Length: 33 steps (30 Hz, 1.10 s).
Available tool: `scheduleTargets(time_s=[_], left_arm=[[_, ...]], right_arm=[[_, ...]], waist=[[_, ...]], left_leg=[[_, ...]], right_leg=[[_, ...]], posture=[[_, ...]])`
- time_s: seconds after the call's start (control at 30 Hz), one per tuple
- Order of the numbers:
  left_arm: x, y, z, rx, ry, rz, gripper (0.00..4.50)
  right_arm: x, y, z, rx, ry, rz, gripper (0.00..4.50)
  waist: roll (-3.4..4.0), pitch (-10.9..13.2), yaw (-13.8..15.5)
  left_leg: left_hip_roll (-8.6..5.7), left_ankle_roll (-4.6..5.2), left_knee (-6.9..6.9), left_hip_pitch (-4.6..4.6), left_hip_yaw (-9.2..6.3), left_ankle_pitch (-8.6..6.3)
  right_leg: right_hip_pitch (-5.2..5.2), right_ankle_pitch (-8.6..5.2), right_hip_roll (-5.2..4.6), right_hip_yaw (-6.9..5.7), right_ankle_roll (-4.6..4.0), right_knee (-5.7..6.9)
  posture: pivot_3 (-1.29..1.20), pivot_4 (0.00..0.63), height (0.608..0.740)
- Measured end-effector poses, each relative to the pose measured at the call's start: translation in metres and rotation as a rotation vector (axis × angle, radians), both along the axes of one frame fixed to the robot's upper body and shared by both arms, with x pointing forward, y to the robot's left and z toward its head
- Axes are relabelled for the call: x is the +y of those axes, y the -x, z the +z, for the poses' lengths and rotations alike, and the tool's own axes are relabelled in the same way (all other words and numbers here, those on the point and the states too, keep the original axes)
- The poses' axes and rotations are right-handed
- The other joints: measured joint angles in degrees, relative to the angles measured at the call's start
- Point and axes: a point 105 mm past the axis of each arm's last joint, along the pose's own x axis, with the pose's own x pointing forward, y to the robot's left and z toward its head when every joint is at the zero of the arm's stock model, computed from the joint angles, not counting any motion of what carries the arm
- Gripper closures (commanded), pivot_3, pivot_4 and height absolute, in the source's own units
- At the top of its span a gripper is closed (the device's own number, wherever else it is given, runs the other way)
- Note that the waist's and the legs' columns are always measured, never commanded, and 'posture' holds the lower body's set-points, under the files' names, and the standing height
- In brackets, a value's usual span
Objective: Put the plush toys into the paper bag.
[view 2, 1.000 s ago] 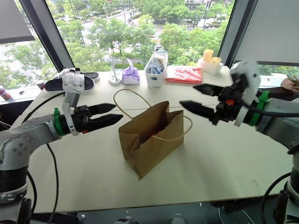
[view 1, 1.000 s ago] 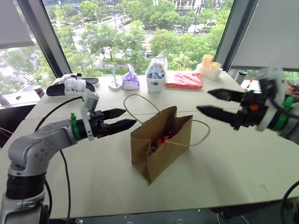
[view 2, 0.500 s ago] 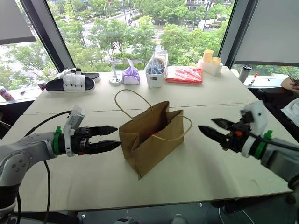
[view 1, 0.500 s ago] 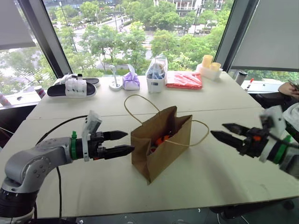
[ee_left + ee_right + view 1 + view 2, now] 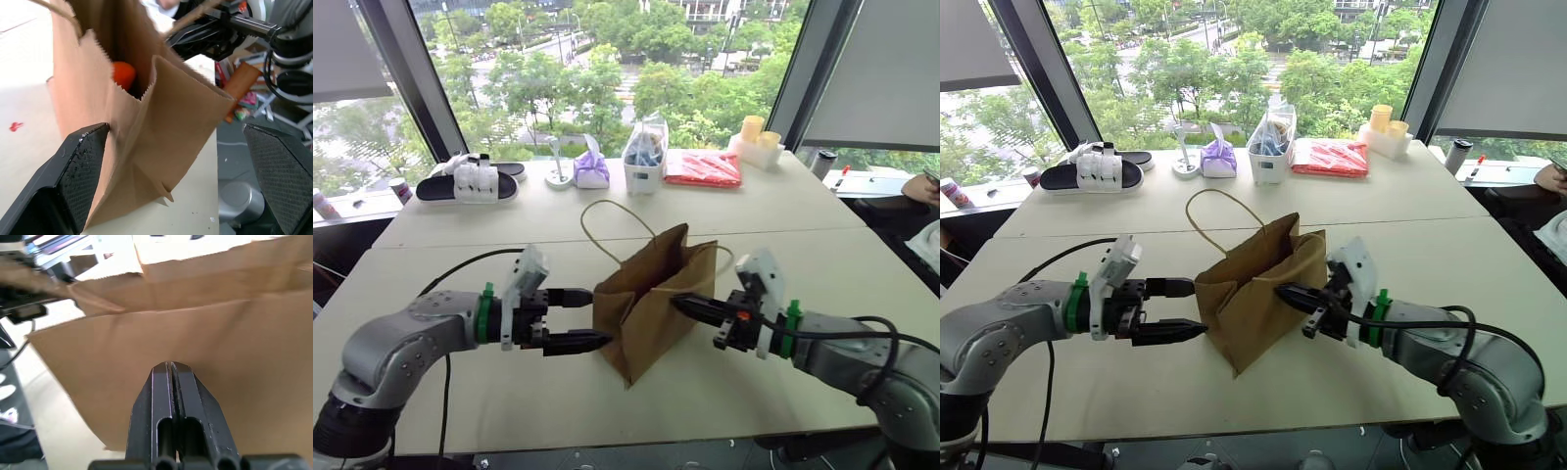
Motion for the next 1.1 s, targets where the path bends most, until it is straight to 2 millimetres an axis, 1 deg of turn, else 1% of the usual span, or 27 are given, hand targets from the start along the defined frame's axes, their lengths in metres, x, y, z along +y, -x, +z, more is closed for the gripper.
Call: scheduleTargets(time_s=[0.07,0.13,0.23,0.4,0.53,0.6,0.67,0.7,0.77,0.93,0.97,1.07,1.1], left_arm=[[-0.005,-0.001,-0.002,-0.013,-0.005,-0.009,0.0],[-0.014,-0.002,-0.004,-0.025,0.001,-0.027,0.0],[-0.023,-0.007,-0.01,-0.054,-0.009,-0.005,0.0],[-0.027,-0.02,-0.016,-0.068,0.008,0.09,0.0],[-0.03,-0.026,-0.023,-0.059,0.023,0.159,0.0],[-0.033,-0.026,-0.029,-0.034,0.044,0.19,0.0],[-0.035,-0.025,-0.033,-0.021,0.052,0.201,0.51],[-0.036,-0.025,-0.035,-0.015,0.056,0.21,0.9],[-0.04,-0.027,-0.037,-0.012,0.068,0.233,1.84],[-0.045,-0.03,-0.035,-0.009,0.095,0.261,4.39],[-0.045,-0.03,-0.035,-0.008,0.098,0.262,4.45],[-0.046,-0.034,-0.032,-0.014,0.1,0.258,4.45],[-0.046,-0.036,-0.03,-0.019,0.096,0.247,4.45]], right_arm=[[0.004,-0.003,-0.003,0.009,0.013,0.012,4.46],[0.01,-0.004,-0.004,0.003,0.025,0.035,4.46],[0.015,-0.004,-0.009,0.008,0.043,0.057,4.46],[0.015,-0.005,-0.01,0.01,0.049,0.057,4.46],[0.014,-0.005,-0.011,0.011,0.051,0.051,4.46],[0.009,-0.005,-0.011,0.014,0.046,0.028,4.46],[0.005,-0.005,-0.009,0.006,0.043,0.008,4.5],[0.002,-0.005,-0.007,0.001,0.037,-0.008,4.5],[-0.005,-0.005,-0.004,-0.005,0.029,-0.042,4.5],[-0.014,-0.001,0.002,-0.018,0.04,-0.082,4.5],[-0.017,0.0,0.003,-0.021,0.039,-0.094,4.5],[-0.025,0.004,0.006,-0.017,0.048,-0.116,4.5],[-0.03,0.007,0.009,-0.023,0.049,-0.129,4.5]], waist=[[0.0,0.0,0.0],[0.0,0.0,0.0],[0.0,0.0,-0.1],[0.0,0.0,0.0],[0.0,0.0,0.0],[0.0,0.0,0.0],[0.0,0.0,0.0],[0.0,0.0,0.1],[-0.01,0.0,0.2],[-0.02,0.0,0.1],[-0.02,0.0,0.1],[-0.02,0.0,0.1],[-0.02,0.0,0.3]], left_leg=[[-0.01,0.0,0.0,0.0,0.0,0.0],[0.0,0.0,0.0,0.0,-0.03,0.0],[0.0,0.0,-0.01,0.0,-0.03,0.0],[-0.01,0.0,-0.01,0.0,-0.04,0.0],[-0.01,0.0,-0.01,0.0,-0.06,0.0],[-0.01,0.0,0.0,0.0,-0.06,0.0],[-0.02,0.0,0.0,0.0,-0.05,0.0],[-0.02,0.0,0.0,0.0,-0.06,0.0],[-0.03,0.0,0.02,-0.01,-0.06,0.0],[-0.03,0.0,0.0,-0.01,-0.06,0.0],[-0.03,0.0,0.01,-0.01,-0.06,0.0],[-0.03,0.0,0.02,-0.01,-0.06,0.0],[-0.06,0.0,0.03,-0.03,-0.06,0.0]], right_leg=[[0.0,0.01,0.0,0.0,0.02,-0.01],[0.0,0.02,0.01,-0.02,0.04,0.01],[-0.01,0.03,0.01,-0.02,0.05,0.0],[0.0,0.03,0.01,-0.02,0.05,0.0],[-0.01,0.03,0.01,-0.03,0.06,0.01],[0.0,0.03,0.01,-0.02,0.06,0.01],[0.0,0.03,0.01,-0.02,0.06,0.01],[0.0,0.03,0.01,-0.02,0.06,0.01],[0.01,0.03,0.0,-0.02,0.06,0.0],[0.01,0.03,0.01,-0.03,0.06,0.01],[0.01,0.03,0.0,-0.03,0.06,0.01],[0.02,0.03,0.0,-0.03,0.06,0.01],[0.02,0.03,0.0,-0.03,0.06,0.0]], posture=[[0.0,0.15,0.74],[0.0,0.15,0.74],[0.0,0.15,0.74],[0.0,0.15,0.74],[0.0,0.15,0.74],[0.0,0.15,0.74],[0.0,0.15,0.74],[0.0,0.15,0.74],[0.0,0.15,0.74],[0.0,0.15,0.74],[0.0,0.15,0.74],[0.0,0.15,0.74],[0.0,0.15,0.74]])
